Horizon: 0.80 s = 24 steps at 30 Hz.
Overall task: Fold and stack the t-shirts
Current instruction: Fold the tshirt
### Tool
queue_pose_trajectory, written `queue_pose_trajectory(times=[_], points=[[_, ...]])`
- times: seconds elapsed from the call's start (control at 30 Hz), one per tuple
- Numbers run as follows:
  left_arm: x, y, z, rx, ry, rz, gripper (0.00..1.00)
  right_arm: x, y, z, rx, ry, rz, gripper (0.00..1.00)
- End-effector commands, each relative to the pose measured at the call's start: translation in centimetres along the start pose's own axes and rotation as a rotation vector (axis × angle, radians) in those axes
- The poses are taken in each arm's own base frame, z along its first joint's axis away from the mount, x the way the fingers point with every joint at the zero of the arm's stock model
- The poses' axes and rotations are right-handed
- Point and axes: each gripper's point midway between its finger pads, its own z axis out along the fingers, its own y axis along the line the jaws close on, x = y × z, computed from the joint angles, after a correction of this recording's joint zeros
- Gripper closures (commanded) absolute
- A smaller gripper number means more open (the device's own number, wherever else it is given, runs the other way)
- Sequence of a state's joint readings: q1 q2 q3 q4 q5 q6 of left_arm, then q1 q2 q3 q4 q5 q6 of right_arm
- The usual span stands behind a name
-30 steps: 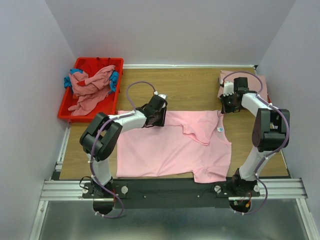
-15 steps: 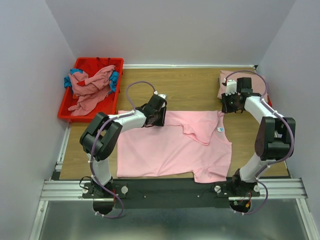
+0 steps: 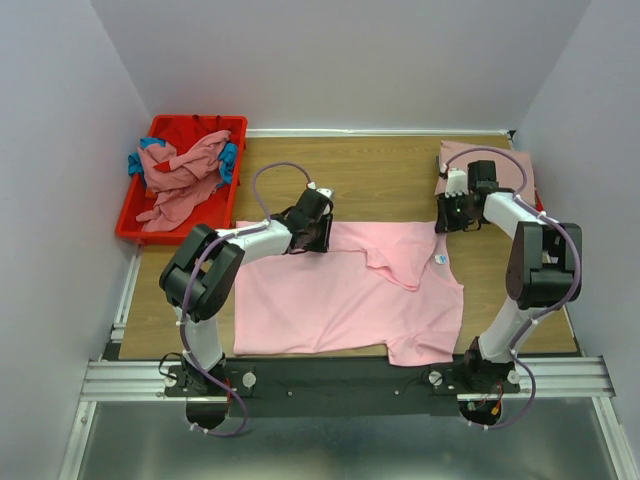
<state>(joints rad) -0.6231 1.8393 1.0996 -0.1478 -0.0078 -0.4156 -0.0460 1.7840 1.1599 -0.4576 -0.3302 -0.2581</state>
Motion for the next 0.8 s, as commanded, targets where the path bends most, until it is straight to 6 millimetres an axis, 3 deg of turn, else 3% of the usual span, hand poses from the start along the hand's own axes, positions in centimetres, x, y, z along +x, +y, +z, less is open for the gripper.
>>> queue_pose_trajectory(times=[0.0,0.77], points=[[0.5,-0.2,0.5,0.02,0.033,0.011,0.58,-0.6,0.1,0.5,-0.019,-0.007,0.023,0.73],[0.5,-0.4,0.4,0.029,0.035,0.014,0.59,-0.8,-1.7,2.7,0.083,0.04,0.006,0.69]])
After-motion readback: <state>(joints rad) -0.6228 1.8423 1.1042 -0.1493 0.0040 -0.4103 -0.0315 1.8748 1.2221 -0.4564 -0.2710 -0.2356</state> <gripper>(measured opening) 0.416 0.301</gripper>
